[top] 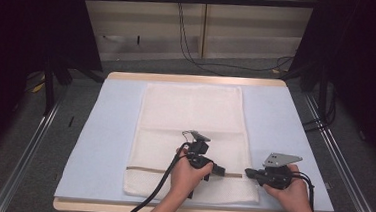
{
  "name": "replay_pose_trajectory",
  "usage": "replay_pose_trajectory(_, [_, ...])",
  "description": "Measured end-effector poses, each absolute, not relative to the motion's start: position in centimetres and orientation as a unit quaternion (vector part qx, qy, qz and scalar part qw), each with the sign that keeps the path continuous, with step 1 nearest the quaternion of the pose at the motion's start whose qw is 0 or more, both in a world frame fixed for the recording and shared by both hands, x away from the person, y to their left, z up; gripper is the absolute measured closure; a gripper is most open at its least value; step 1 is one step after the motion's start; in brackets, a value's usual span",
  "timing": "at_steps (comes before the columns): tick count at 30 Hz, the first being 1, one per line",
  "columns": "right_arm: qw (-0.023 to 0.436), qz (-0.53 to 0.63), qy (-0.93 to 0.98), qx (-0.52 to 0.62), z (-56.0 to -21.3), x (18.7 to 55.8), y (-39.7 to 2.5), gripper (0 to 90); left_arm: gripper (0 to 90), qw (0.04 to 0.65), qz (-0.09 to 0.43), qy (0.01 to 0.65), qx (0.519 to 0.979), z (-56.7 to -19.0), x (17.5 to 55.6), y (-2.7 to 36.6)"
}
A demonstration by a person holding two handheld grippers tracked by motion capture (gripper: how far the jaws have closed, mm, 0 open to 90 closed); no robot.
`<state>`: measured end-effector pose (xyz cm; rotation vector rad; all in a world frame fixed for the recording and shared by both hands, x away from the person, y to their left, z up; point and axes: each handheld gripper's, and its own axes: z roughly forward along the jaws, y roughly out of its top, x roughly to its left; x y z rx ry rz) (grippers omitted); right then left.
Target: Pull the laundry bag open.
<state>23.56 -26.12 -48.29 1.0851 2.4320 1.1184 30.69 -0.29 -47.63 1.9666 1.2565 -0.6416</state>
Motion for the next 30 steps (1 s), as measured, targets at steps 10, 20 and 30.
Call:
replay_pose_trajectory(10, [0.127,0.384,0.836,0.372,-48.3,23.6,-26.1,90.0,87.3,0.352,-0.256,0.488,0.757,-47.7,30.8,0.3])
replay_pose_trajectory(20, [0.128,0.384,0.836,0.371,-48.3,23.6,-26.1,90.0,87.3,0.352,-0.255,0.487,0.757,-47.6,30.9,0.9])
replay_pose_trajectory(30, [0.127,0.383,0.836,0.371,-48.3,23.6,-26.1,90.0,87.4,0.347,-0.250,0.490,0.759,-47.5,30.8,1.1])
